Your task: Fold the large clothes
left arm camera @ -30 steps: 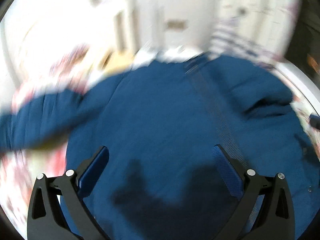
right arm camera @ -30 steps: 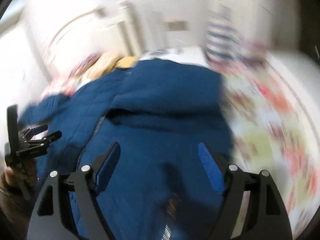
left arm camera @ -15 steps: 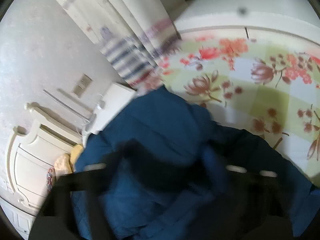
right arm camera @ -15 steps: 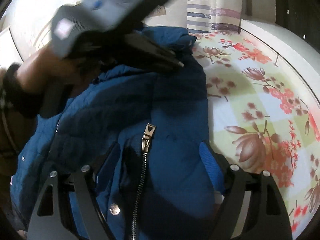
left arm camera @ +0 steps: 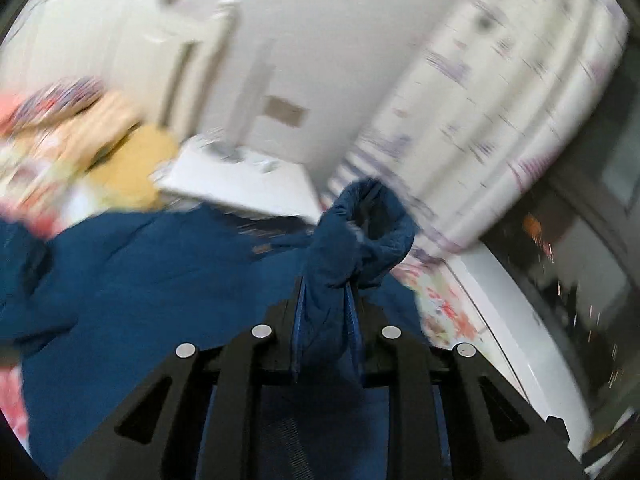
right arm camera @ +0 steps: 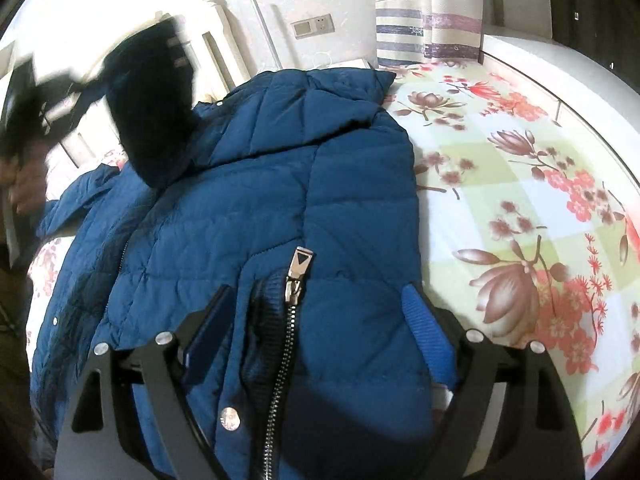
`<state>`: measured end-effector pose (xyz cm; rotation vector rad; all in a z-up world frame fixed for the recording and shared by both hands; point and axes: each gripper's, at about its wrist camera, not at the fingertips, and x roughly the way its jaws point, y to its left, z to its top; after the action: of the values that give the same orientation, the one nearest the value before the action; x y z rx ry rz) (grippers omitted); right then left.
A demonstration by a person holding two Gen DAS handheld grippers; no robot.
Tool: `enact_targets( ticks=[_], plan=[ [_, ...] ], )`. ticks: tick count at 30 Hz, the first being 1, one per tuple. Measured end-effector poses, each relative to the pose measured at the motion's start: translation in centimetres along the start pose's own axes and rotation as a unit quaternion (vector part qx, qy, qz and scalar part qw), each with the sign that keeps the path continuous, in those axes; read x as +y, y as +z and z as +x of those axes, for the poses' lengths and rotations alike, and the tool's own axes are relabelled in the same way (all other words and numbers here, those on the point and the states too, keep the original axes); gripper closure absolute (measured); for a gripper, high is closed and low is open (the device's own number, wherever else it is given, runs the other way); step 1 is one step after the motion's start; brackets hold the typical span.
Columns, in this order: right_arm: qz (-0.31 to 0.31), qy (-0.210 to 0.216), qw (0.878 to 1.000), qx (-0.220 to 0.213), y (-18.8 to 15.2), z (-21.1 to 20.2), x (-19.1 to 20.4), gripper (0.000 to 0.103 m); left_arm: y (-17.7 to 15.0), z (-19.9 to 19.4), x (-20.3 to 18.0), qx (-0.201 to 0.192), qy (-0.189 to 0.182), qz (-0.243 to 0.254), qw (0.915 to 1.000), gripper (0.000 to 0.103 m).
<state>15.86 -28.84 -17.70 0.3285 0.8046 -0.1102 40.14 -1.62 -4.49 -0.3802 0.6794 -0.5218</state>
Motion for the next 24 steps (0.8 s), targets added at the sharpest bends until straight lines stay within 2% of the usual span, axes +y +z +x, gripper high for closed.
enact_targets(
  ticks=[4, 6, 10, 12, 14, 15, 17, 18, 19, 21, 24],
  plan=[
    [-0.011, -0.013, 1.000, 0.005, -0.2, -0.4, 0.9, 0.017, -2.4, -1.8, 8.1, 0.020, 0.024, -0.086, 0.9958, 0.081],
    [-0.020, -0.031, 0.999, 0.009, 0.1, -0.7, 1.5, 0.017, -3.5, -1.9, 10.4, 0.030, 0.031, -0.106, 0.9934, 0.081],
    [-0.047, -0.064, 0.997, -0.013, 2.5, -1.4, 3.0, 0.017, -4.3, -1.5, 12.8, 0.038, 0.023, -0.122, 0.9916, 0.081],
    [-0.075, -0.072, 0.994, -0.033, 4.3, -1.4, 4.4, 0.017, -4.6, -1.2, 13.1, 0.033, 0.005, -0.129, 0.9910, 0.081],
    [-0.101, -0.083, 0.991, -0.036, 6.6, 0.3, 5.7, 0.017, -4.9, -1.2, 13.5, 0.028, -0.006, -0.134, 0.9906, 0.081],
    [-0.094, -0.080, 0.992, -0.021, 7.4, 1.2, 6.0, 0.017, -5.1, -1.3, 13.7, 0.026, -0.009, -0.134, 0.9906, 0.081],
    [-0.031, 0.004, 0.999, 0.033, 9.0, 3.8, 5.8, 0.018, -5.4, -1.6, 14.2, 0.024, -0.017, -0.137, 0.9901, 0.081],
    [0.001, 0.051, 0.998, 0.048, 9.4, 4.8, 5.7, 0.019, -5.6, -1.7, 14.6, 0.023, -0.021, -0.141, 0.9895, 0.081],
    [0.027, 0.073, 0.995, 0.058, 9.6, 6.1, 5.9, 0.019, -5.8, -1.8, 15.0, 0.023, -0.025, -0.148, 0.9885, 0.081],
    [0.028, 0.052, 0.997, 0.058, 10.0, 8.1, 7.0, 0.020, -6.3, -1.7, 16.0, 0.025, -0.034, -0.166, 0.9852, 0.081],
    [0.036, 0.048, 0.998, 0.034, 11.0, 9.8, 8.4, 0.021, -6.6, -1.3, 17.2, 0.028, -0.055, -0.205, 0.9769, 0.079]
  ],
)
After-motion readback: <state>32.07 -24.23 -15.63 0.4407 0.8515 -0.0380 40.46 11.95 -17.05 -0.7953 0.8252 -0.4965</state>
